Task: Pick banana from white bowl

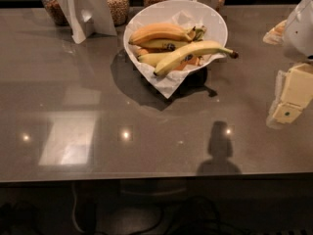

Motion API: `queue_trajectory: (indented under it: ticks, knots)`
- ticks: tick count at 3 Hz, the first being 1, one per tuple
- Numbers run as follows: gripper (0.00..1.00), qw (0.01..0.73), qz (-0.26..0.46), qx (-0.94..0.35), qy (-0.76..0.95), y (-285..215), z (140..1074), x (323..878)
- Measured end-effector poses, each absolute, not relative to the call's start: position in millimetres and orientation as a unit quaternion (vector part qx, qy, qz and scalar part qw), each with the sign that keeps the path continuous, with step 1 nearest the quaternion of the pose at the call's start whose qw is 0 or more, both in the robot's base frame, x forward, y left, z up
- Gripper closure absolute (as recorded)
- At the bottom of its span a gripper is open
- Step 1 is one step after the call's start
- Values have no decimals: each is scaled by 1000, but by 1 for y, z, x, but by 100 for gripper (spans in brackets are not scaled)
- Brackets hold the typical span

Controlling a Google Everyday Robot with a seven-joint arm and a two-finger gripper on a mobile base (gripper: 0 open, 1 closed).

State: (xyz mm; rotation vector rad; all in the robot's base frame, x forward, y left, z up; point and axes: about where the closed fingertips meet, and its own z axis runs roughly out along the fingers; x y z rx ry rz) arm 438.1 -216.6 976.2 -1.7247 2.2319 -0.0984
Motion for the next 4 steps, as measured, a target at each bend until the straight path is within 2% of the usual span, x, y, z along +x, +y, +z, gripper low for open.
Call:
queue_trajectory:
  ticks: [2,4]
  knots:
    - [0,180,-26,-600,779,-213,977,447]
    - [0,260,5,-576,775,-200,981,506]
